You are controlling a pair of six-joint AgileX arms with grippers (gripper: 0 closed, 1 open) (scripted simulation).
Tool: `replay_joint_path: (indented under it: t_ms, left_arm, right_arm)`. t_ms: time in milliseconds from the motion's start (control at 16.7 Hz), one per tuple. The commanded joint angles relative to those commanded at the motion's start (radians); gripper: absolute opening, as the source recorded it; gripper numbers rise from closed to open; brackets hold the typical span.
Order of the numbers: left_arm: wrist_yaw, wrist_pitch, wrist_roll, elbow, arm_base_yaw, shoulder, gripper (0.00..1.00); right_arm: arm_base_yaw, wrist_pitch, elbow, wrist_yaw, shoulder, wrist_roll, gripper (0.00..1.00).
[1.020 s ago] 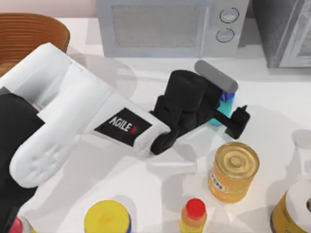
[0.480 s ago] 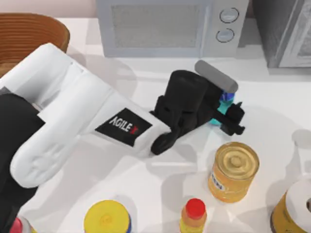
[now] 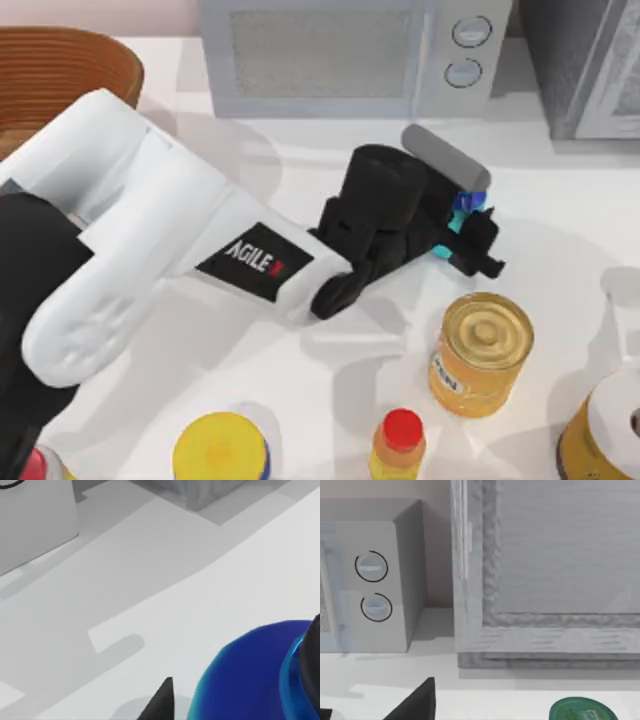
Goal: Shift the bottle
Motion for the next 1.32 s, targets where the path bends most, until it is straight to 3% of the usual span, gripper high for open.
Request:
replay_joint_path:
  t_ms: [600,840,1320]
  left_arm:
    - [-0.012,0.003,-0.002,-0.014,0.014,-0.015,0.00]
    - [-0.107,0.025,-0.040,-0.153,0.114,-0.154,0.00]
    - [-0.314,0.071,-0.155,-0.643,0.336,-0.562,0.00]
  right_arm:
    - [0.000,0.000,0.000,0.000,0.000,0.000,1.00]
    - [0.000,0.000,0.000,0.000,0.000,0.000,1.00]
    - [0.000,0.000,0.000,0.000,0.000,0.000,1.00]
